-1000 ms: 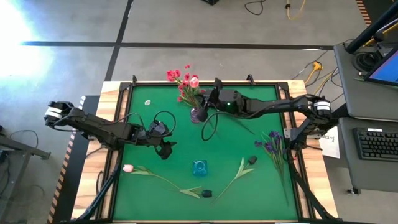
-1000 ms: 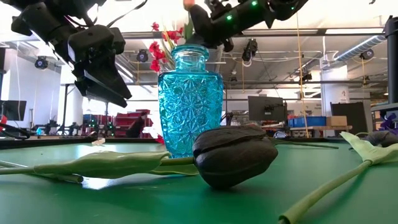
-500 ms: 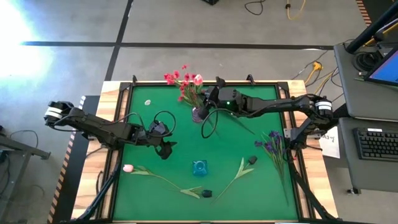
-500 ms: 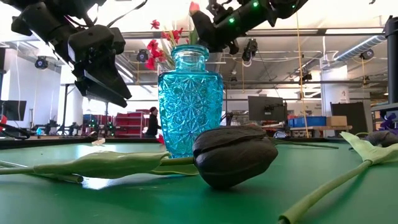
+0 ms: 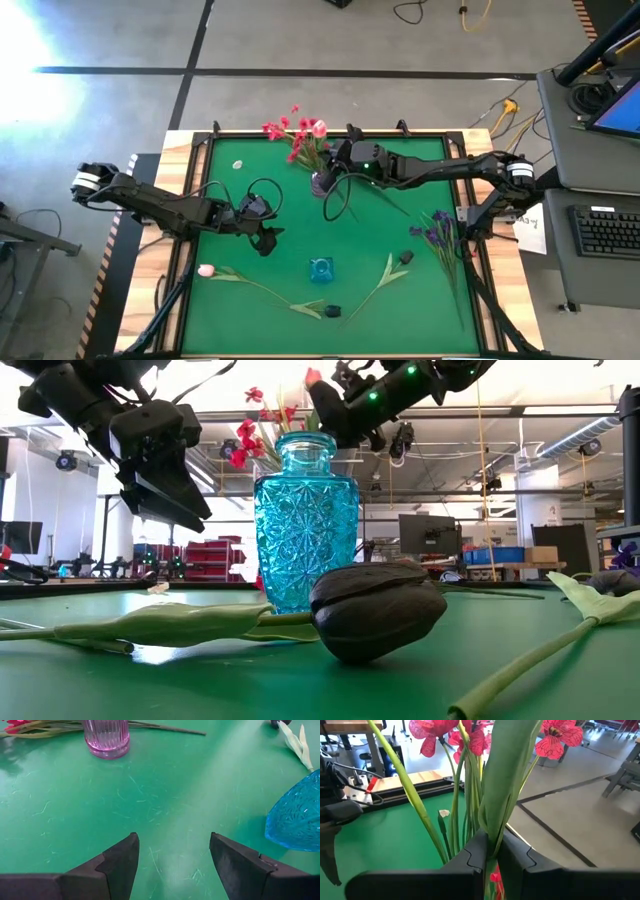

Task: Sort flowers into vase by color
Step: Put the right pink tulip into the purple vase

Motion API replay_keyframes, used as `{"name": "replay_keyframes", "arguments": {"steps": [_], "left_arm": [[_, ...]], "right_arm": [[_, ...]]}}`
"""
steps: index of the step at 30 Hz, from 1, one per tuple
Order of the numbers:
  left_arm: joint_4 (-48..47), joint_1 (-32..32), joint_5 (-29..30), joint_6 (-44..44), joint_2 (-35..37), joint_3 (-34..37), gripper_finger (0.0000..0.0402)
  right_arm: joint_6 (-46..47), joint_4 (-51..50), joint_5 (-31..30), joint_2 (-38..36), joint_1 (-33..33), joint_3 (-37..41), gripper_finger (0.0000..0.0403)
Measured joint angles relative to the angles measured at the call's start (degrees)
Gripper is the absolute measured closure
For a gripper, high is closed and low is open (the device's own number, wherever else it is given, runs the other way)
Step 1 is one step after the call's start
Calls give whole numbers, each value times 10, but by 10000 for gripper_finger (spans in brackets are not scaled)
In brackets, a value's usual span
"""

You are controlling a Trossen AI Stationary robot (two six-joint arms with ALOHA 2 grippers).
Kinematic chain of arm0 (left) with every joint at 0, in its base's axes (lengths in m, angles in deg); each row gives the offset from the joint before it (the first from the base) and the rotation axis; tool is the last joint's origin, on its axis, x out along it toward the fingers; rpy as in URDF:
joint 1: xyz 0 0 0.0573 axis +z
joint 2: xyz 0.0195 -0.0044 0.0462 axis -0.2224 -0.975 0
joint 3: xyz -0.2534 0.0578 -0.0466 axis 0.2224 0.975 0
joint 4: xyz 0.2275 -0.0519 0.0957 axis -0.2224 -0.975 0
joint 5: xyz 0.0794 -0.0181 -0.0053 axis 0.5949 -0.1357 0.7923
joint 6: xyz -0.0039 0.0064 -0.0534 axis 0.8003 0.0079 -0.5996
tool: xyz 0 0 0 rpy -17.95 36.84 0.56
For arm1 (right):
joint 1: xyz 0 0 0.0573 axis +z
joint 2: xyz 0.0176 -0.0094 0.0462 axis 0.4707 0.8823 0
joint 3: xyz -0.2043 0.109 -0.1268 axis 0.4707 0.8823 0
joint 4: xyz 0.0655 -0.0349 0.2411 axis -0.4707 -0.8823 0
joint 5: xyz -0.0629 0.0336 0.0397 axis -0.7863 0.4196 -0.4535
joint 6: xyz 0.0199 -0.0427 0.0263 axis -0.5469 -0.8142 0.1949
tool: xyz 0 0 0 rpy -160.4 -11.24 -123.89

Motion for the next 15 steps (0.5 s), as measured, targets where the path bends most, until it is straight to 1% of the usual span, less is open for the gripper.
{"name": "replay_keyframes", "arguments": {"steps": [15], "left_arm": [[0,0,0,0,0,0,171]], "right_arm": [[0,0,4,0,-1,1,374]]}}
